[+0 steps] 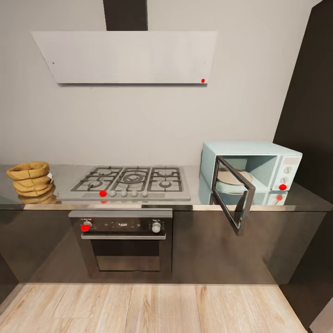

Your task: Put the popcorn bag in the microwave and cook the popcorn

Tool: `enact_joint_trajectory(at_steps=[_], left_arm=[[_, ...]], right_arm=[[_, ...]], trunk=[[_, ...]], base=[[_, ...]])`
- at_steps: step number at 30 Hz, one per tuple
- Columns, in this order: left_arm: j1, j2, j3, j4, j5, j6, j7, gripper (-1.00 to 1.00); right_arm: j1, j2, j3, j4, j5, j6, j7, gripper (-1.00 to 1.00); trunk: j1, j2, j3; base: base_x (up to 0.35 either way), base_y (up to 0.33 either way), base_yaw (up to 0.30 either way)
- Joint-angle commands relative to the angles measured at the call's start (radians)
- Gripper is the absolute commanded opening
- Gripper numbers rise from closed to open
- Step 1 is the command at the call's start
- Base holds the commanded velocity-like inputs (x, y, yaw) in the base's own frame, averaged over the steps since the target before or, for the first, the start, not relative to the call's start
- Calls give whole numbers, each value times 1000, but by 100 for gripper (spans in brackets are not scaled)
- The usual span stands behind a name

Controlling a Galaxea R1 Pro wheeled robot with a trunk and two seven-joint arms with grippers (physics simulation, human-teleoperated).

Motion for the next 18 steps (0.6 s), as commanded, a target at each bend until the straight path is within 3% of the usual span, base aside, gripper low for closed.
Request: enact_joint_trajectory(at_steps=[1,6,9,18], left_arm=[[0,0,1,0,4,-2,0,100],[0,0,1,1,5,-1,0,100],[0,0,1,1,6,-1,0,100],[0,-2,2,1,6,-1,0,100]], right_arm=[[15,7,-11,21,22,-24,-5,100],[205,110,-14,39,28,-103,-113,100],[249,148,-17,40,26,-123,-191,100],[258,161,-14,40,34,-130,-214,100]], trunk=[[0,0,-1],[0,0,-1],[0,0,-1],[0,0,-1]], base=[[0,0,0],[0,0,0],[0,0,38],[0,0,253]])
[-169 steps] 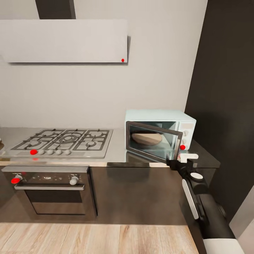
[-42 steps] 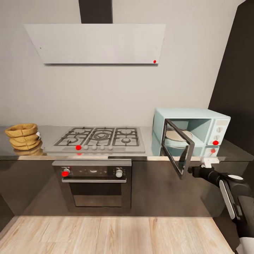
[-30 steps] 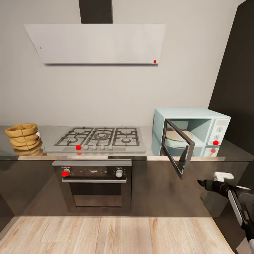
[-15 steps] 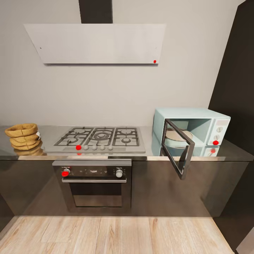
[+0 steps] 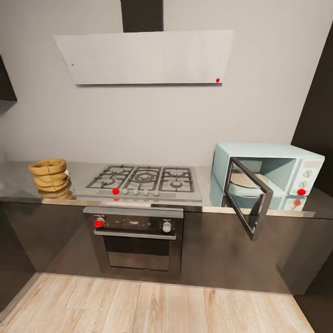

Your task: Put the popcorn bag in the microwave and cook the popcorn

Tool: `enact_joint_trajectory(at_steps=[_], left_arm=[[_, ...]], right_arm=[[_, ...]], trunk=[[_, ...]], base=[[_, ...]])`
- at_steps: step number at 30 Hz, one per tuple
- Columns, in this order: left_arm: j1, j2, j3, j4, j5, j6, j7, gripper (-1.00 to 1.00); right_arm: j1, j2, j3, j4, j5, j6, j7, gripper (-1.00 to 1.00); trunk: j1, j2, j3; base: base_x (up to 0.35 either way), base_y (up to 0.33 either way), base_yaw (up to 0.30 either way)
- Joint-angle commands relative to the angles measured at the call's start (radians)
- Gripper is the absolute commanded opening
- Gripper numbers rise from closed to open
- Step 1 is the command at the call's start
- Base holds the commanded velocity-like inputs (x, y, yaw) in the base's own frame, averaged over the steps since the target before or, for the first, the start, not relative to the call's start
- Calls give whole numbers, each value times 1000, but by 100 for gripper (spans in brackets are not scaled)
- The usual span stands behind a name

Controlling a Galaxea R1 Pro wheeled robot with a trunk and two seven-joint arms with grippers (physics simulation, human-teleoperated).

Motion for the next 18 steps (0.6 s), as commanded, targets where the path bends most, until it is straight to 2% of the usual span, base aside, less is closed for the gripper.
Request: enact_joint_trajectory(at_steps=[1,6,7,8,9,18], left_arm=[[0,-1,1,0,4,-2,0,100],[0,-3,2,-2,4,-2,1,100],[0,-3,2,-1,16,-2,1,100],[0,-3,2,0,77,-2,1,100],[0,-3,1,0,94,-2,1,100],[0,-3,-1,3,98,-1,0,100]], right_arm=[[-1,1,-8,2,9,-1,2,100],[-1,35,-7,2,11,1,-1,100],[0,53,-6,2,11,1,-21,100],[10,75,-5,2,12,0,-63,100],[11,81,-5,2,12,-1,-68,100],[11,75,-4,2,13,-29,-70,100]], trunk=[[0,-1,-1],[0,-1,-1],[0,-1,-1],[0,-1,-1],[0,-1,-1],[0,-1,-1]], base=[[0,0,280],[0,0,282],[0,0,287],[0,0,288],[0,0,289],[24,0,289]])
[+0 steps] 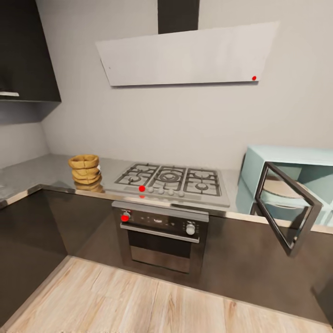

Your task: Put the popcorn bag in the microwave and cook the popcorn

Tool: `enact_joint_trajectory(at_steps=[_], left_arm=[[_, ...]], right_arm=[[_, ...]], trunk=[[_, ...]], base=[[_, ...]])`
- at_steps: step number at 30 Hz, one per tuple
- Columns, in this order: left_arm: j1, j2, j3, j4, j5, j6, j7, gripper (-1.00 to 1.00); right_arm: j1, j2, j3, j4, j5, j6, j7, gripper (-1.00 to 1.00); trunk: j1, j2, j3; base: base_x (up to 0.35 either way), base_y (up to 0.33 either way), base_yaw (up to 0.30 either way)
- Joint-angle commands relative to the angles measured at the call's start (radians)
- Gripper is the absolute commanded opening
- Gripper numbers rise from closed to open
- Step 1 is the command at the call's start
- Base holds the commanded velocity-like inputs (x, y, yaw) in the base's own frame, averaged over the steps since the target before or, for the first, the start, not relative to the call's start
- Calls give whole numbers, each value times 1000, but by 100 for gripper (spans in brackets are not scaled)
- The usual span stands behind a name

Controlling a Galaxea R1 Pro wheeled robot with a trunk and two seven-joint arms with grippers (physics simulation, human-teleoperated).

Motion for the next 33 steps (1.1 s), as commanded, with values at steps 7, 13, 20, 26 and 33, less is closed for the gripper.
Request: enact_joint_trajectory(at_steps=[7,13,20,26,33], left_arm=[[0,0,0,0,8,-2,0,100],[0,0,0,0,7,-4,0,100],[0,0,0,0,7,-4,0,100],[0,0,0,-2,8,-4,0,100],[0,0,0,-2,9,-4,0,100]], right_arm=[[-1,-2,-8,3,8,-5,2,100],[-1,3,-8,3,58,-5,2,100],[-1,2,-8,3,69,-6,2,100],[-1,0,-8,3,69,-7,2,100],[-1,-1,-8,3,69,-7,2,100]], trunk=[[0,-1,-1],[0,-1,-1],[0,-1,-1],[0,-1,-1],[0,-1,-1]], base=[[101,0,289],[29,0,289],[1,0,289],[0,0,289],[0,0,289]])
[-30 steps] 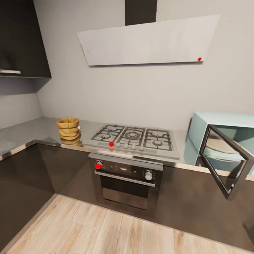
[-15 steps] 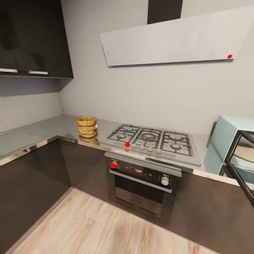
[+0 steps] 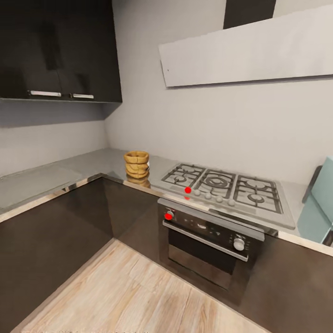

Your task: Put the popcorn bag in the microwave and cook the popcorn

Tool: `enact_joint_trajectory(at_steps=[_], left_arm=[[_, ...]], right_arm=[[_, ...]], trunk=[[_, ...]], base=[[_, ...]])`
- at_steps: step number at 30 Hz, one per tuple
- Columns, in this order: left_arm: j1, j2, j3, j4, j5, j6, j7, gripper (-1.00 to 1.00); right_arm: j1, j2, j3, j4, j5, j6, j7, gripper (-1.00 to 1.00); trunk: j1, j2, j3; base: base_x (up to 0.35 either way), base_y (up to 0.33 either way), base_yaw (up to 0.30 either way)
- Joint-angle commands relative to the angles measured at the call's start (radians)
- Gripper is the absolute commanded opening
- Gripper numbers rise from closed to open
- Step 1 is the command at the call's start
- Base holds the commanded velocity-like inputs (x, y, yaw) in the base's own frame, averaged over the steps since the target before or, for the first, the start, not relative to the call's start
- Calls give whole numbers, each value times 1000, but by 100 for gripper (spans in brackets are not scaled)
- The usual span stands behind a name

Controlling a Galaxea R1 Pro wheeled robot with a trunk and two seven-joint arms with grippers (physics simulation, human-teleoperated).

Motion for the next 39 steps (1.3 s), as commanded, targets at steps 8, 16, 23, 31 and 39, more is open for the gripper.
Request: enact_joint_trajectory(at_steps=[8,16,23,31,39], left_arm=[[0,1,-1,2,5,-1,-1,100],[0,0,-3,4,2,10,-3,100],[0,0,-4,4,1,11,-7,100],[0,1,-4,3,0,10,-8,100],[0,0,4,-1,15,-1,5,100]], right_arm=[[-1,-3,-9,2,7,-4,1,100],[-1,-5,-8,0,9,-4,0,100],[-1,-5,-8,0,9,-1,0,100],[-1,-5,-8,0,9,-2,0,100],[-1,-5,-8,0,9,-1,0,100]], trunk=[[0,0,-1],[0,0,-1],[0,0,-1],[0,0,-1],[0,0,-1]], base=[[33,7,180],[285,99,4],[308,108,0],[310,109,0],[166,58,0]])
